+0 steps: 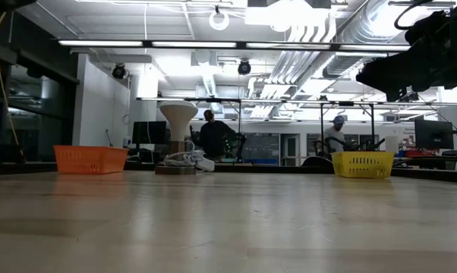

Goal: Pick & Place Office items
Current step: Put the top light blue charger adapter into the orange basket

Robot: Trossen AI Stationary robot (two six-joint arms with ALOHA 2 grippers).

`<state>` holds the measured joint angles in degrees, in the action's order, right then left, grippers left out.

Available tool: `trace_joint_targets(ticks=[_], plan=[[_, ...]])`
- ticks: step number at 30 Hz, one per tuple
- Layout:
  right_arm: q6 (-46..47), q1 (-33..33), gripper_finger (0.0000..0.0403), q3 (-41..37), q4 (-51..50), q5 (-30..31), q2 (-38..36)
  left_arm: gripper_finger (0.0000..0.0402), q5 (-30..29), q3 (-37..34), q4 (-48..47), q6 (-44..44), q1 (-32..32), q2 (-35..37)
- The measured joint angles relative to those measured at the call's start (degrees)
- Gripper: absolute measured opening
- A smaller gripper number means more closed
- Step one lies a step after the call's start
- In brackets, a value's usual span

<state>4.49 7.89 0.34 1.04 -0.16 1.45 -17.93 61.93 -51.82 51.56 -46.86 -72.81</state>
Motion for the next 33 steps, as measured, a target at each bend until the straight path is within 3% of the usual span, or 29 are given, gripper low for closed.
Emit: trace_joint_targets(ticks=[8,20,33], plan=[[0.0,0.0,0.0195,0.0,0.0,0.0,0.0,0.0167,4.4,0.0,-3.5,6.6,2.0,-3.3],[0.0,0.0,0.0195,0.0,0.0,0.0,0.0,0.0167,4.3,0.0,0.2,8.8,1.1,-10.2],[0.0,0.0,0.0195,0.0,0.0,0.0,0.0,0.0167,4.7,-0.1,2.4,20.5,-0.8,-14.7]])
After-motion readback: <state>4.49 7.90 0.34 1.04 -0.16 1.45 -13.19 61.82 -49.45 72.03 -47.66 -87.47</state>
